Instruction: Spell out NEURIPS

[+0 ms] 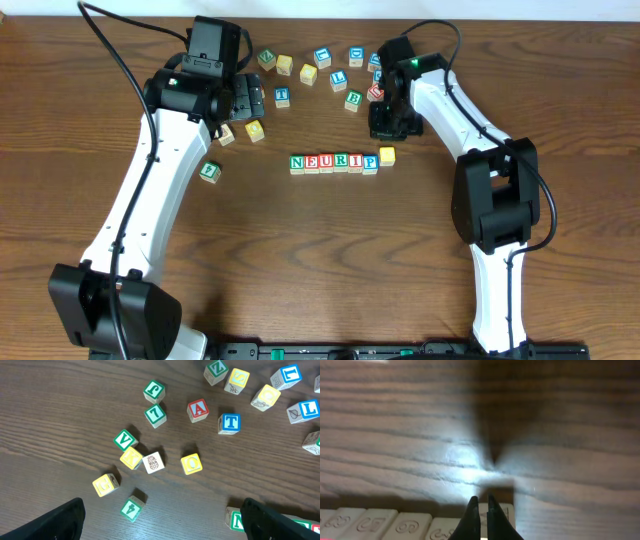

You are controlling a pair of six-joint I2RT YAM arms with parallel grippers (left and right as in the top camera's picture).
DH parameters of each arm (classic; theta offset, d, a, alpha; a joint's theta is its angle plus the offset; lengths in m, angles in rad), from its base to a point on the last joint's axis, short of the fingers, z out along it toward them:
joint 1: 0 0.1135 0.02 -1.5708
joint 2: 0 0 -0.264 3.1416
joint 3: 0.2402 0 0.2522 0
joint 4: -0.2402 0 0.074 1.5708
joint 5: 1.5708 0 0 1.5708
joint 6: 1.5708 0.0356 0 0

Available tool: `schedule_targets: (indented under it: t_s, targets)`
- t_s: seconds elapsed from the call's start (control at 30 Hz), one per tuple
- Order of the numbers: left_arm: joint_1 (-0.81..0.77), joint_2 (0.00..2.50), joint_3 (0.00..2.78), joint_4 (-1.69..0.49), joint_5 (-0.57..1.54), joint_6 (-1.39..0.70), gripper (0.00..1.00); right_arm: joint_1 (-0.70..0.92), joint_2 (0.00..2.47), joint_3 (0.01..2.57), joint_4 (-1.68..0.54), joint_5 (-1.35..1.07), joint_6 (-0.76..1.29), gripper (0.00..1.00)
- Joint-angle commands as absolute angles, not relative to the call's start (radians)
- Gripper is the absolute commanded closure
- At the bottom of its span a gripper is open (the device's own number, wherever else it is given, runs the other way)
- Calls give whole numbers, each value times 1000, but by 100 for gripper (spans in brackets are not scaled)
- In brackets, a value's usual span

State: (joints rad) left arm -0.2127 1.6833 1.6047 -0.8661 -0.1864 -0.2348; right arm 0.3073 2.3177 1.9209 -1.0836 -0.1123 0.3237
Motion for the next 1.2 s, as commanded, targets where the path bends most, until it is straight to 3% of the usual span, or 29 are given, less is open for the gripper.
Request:
schedule_targets:
  t_s: [0.0,1.17]
  targets:
    - [-208,1679,1607,-867,-196,-229,2,316,2336,1916,-1105,-105,342,99]
    - [-208,1679,1607,-867,-196,-229,2,321,2335,1917,-1168,-163,355,99]
